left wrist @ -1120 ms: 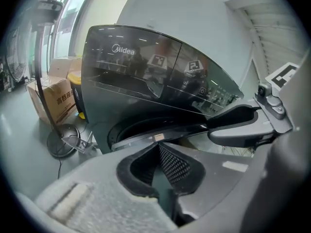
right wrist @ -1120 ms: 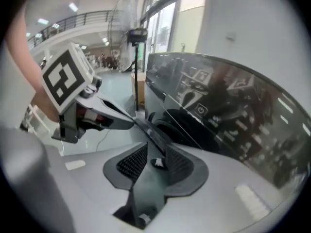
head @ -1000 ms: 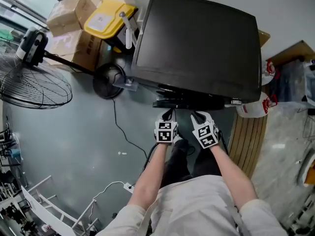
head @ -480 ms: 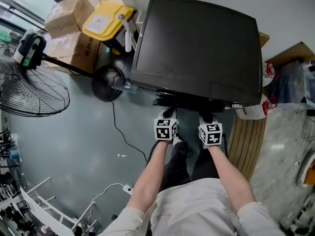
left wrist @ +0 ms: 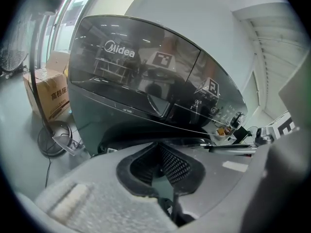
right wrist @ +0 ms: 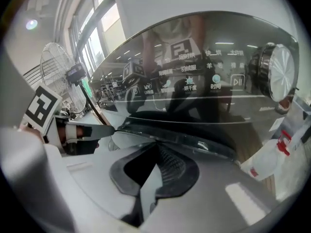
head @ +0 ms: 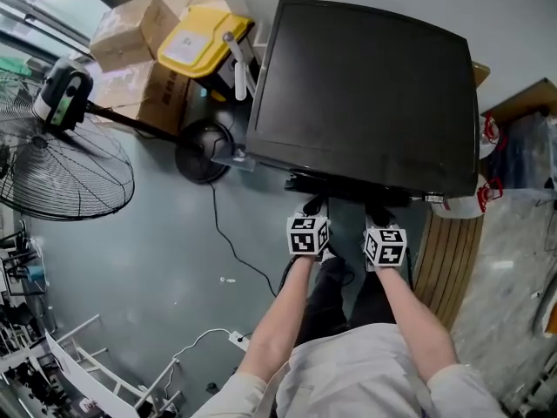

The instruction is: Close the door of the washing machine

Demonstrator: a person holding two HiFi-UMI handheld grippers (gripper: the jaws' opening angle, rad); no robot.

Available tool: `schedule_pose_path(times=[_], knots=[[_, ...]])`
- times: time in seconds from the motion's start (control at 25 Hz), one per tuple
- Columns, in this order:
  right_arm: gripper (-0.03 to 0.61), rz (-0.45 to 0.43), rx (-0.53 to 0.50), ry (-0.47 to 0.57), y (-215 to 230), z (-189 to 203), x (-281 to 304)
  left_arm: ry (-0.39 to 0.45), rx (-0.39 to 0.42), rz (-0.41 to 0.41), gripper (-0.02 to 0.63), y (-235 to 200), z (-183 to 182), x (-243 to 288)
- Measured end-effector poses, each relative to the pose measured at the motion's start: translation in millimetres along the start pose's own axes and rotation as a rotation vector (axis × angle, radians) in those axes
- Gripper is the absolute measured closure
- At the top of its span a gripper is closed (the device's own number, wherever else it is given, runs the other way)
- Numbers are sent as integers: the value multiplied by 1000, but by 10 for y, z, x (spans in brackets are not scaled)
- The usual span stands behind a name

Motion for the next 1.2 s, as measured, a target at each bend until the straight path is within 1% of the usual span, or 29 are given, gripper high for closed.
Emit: schedule_pose_path(times=[0.08, 0.28, 0.36, 0.48, 0.6, 0.68, 0.84, 0.92, 1.2], knots=[[580, 19, 27, 18, -14, 21, -24, -3, -6, 6, 611, 3, 14, -4], [580, 70, 84, 79, -46, 23, -38, -17, 17, 13, 609, -20, -16, 17], [581, 112, 103, 94, -57, 46, -76, -24, 16, 9, 609, -2, -1, 16], [581, 184, 166, 116, -87, 45, -96, -29, 8, 1, 609, 24, 7, 25], [581, 219, 198, 123, -118, 17, -85, -35, 4, 5, 609, 26, -9, 35], [581, 205, 224, 125, -107, 4, -95, -40, 3, 10, 609, 21, -21, 31], [581, 144, 304, 148, -29, 29, -106, -50, 8, 8, 609, 21, -37, 31], [581, 132, 320, 160, -28, 38, -90, -42, -2, 3, 609, 12, -40, 33], [581, 142, 234, 144, -46, 24, -81, -56, -7, 27, 609, -12, -60, 47]])
Point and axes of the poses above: the fingertips, and each gripper's own axes: x forward along the fingers, y to its right, z out of its underside, the point moved 10 cm from there along -x, backward along the fingers, and after that the axes turned 14 degrees about -x, right-handed, at the moved point
